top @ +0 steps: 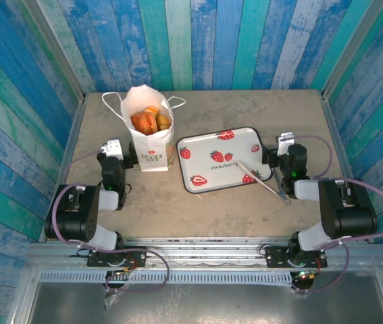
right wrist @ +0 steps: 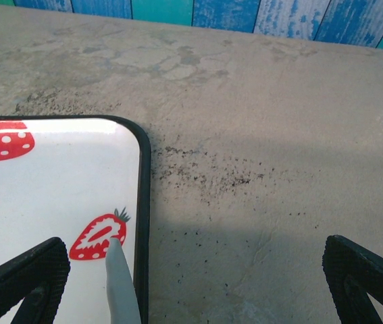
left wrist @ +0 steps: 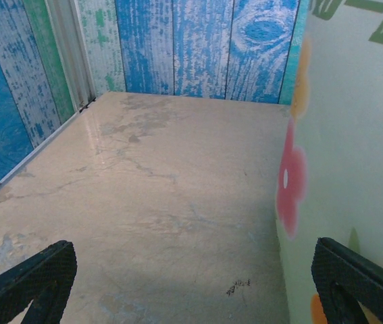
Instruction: Take the fake bread out of the paper bag
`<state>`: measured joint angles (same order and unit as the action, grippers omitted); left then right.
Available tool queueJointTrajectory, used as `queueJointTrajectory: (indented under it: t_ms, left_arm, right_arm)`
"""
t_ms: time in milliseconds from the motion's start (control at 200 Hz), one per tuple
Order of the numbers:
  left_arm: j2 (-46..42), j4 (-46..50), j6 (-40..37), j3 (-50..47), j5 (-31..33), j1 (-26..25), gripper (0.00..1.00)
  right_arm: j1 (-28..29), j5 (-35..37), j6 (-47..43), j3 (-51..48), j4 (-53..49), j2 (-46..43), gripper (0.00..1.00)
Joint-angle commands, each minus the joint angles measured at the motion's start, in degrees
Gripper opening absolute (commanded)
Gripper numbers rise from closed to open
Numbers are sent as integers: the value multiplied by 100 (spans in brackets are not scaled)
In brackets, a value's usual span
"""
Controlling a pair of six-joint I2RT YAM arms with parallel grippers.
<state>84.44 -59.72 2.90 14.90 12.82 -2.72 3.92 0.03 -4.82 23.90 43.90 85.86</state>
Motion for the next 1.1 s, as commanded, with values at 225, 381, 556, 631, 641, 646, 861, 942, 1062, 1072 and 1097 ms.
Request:
queueJointTrajectory:
  t_ms: [225, 381, 556, 631, 641, 646, 861, 942, 1062, 1072, 1097]
  left_arm:
    - [-1927, 1795, 897, 43, 894, 8, 94]
    - [-3087, 3451, 2049, 386, 1038, 8, 94]
    - [-4063, 4929, 3050, 986, 644, 8, 94]
    - [-4408, 5422, 3276, 1272, 419, 11, 94]
    - [-4438, 5508, 3309, 1310, 385, 9, 94]
    - [-4455, 5547, 3320, 1339, 373, 9, 94]
    - [-4378, 7613, 3243, 2937, -221, 8, 94]
    - [-4112, 8075, 3105, 3483, -647, 8, 94]
    - [-3603, 8423, 3025, 4080, -1334, 8, 94]
    - [-3560, 8431, 3020, 4115, -1381, 8, 94]
    - [-3466, 8433, 2997, 4185, -1476, 8, 94]
  right_arm:
    - [-11, 423, 261, 440, -1545, -1311, 100]
    - [-3, 651, 755, 519, -2232, -1943, 100]
    - [-5, 848, 1339, 664, -3044, -2389, 100]
    - [0, 795, 1488, 690, -3261, -2520, 100]
    - [2, 790, 1507, 705, -3288, -2533, 100]
    - [3, 789, 1513, 704, -3312, -2540, 100]
    - [21, 725, 1860, 1129, -4184, -2484, 100]
    - [51, 724, 1961, 1297, -4432, -2393, 100]
    - [163, 805, 2050, 1512, -4763, -2311, 100]
    - [173, 829, 2054, 1530, -4791, -2305, 100]
    - [204, 874, 2069, 1571, -4870, -2295, 100]
